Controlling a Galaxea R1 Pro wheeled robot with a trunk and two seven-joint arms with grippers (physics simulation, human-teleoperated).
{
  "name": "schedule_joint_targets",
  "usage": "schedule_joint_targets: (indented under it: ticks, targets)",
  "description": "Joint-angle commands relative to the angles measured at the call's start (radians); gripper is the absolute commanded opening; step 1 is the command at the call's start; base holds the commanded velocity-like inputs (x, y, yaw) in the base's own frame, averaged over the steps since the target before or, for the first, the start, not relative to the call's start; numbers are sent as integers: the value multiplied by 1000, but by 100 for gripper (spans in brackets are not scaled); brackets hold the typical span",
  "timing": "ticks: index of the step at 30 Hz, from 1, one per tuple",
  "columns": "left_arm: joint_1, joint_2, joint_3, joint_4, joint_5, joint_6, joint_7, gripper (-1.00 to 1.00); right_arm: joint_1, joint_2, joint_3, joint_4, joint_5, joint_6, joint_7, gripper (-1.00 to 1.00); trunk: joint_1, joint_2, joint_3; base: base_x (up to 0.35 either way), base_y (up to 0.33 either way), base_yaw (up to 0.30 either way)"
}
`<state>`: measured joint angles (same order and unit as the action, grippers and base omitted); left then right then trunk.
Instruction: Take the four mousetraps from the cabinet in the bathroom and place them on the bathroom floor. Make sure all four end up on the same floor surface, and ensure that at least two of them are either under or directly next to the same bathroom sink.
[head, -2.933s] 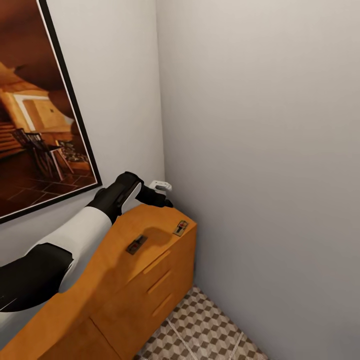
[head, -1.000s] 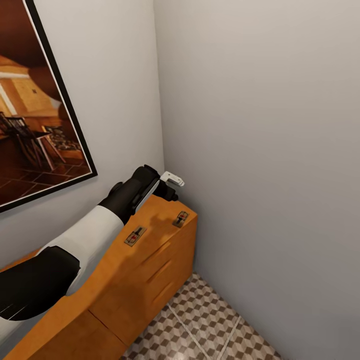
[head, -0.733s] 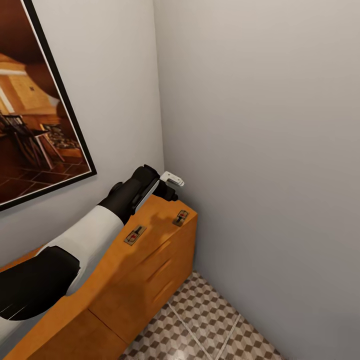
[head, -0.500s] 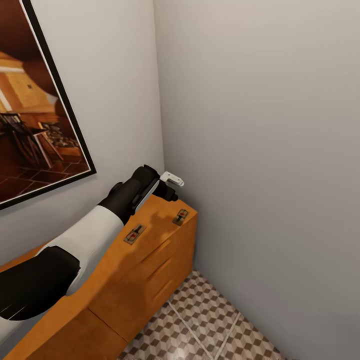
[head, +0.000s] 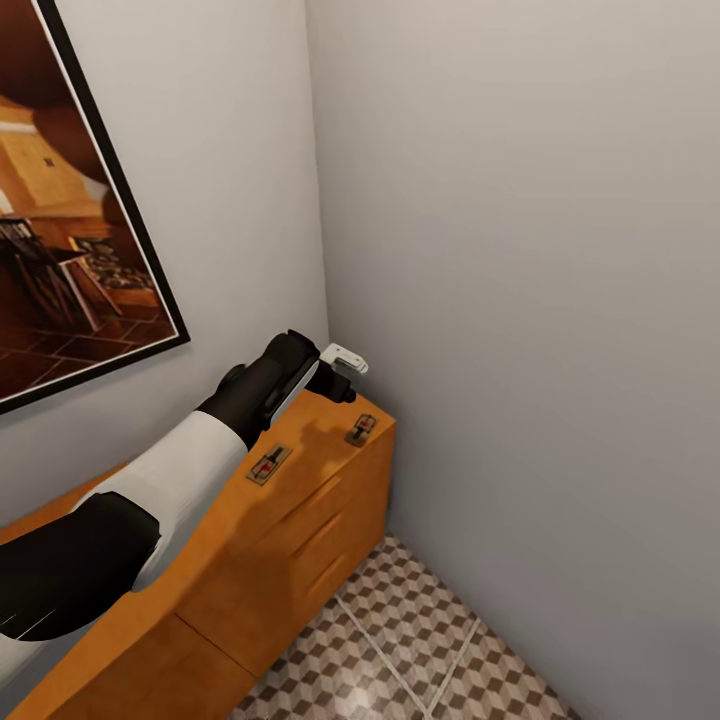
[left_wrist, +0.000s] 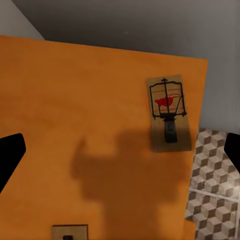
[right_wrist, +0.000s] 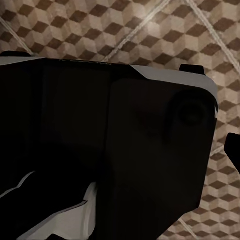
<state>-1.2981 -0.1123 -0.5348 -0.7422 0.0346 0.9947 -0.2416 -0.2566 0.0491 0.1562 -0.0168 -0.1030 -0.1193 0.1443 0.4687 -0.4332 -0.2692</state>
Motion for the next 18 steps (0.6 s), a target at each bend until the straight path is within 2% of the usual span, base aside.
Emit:
schedule_joint_targets:
  ticks: [1,18]
  targets:
    - [-1,0,-2,0,3,4,1,100,-1,0,8,2,-11,-4,3,100,0,-2,-3,16,-15,0]
    - [24,0,-2,-3,2,4,1,100,-1,-2,8,2,-11,-4,3,100,0,-2,-22,48,-45,0]
